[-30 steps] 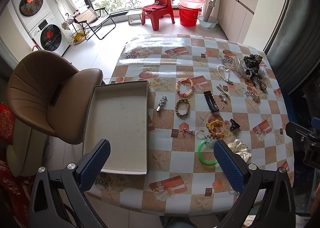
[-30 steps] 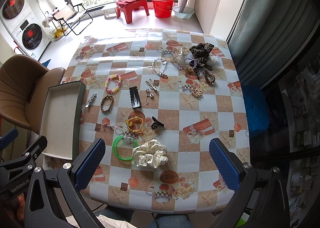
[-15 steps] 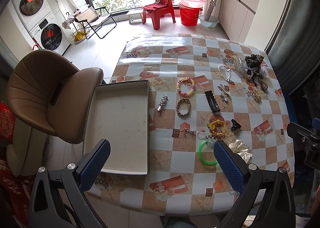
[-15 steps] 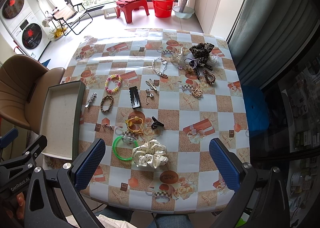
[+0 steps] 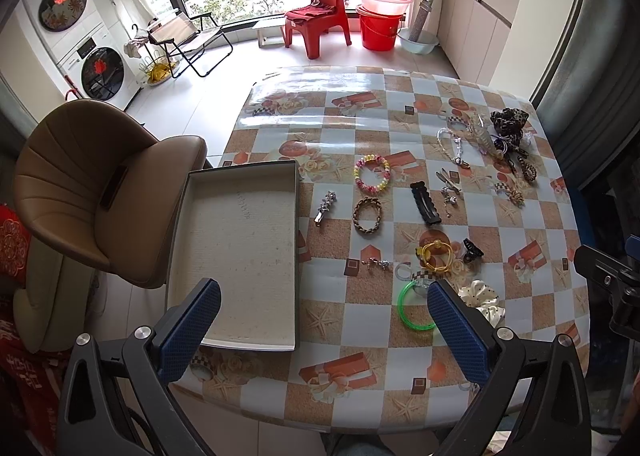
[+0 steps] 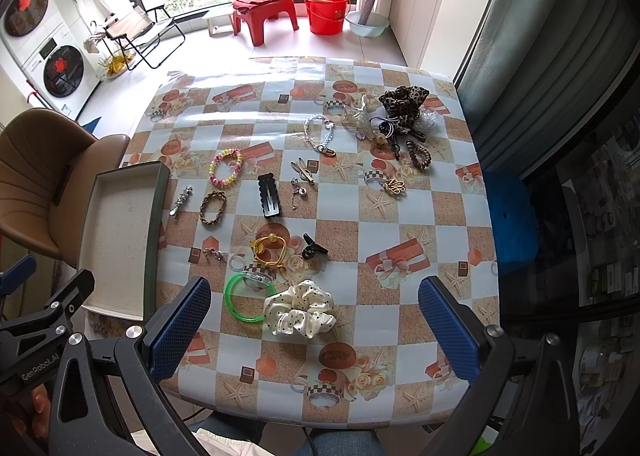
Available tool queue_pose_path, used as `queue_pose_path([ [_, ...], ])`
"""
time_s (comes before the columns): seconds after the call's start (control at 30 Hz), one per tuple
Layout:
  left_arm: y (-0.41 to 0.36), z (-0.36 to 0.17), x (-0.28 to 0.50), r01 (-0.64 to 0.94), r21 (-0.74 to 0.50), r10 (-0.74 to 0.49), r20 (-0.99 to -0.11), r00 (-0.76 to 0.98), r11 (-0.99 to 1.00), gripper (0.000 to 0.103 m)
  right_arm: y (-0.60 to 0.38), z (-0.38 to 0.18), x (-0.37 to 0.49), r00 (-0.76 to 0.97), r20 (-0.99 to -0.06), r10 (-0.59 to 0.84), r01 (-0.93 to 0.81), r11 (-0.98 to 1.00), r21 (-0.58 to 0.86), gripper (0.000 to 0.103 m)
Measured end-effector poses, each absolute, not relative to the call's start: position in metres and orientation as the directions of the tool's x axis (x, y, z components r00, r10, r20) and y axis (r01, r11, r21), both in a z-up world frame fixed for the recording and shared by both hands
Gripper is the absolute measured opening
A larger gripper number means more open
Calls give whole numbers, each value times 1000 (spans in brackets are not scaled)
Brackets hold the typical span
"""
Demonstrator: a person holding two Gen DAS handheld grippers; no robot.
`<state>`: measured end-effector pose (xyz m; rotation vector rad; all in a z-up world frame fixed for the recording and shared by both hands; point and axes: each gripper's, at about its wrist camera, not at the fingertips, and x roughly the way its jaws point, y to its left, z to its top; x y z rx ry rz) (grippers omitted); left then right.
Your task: Organize jewelry
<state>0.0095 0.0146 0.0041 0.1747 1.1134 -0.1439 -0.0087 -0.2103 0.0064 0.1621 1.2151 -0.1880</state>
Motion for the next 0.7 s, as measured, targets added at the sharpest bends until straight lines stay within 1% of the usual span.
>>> queue_pose_path([
  [0.7,14,4,10,202,67,-28,-901,433,977,103,-208,5,-7,333,-941,-57,228,973,22,103],
])
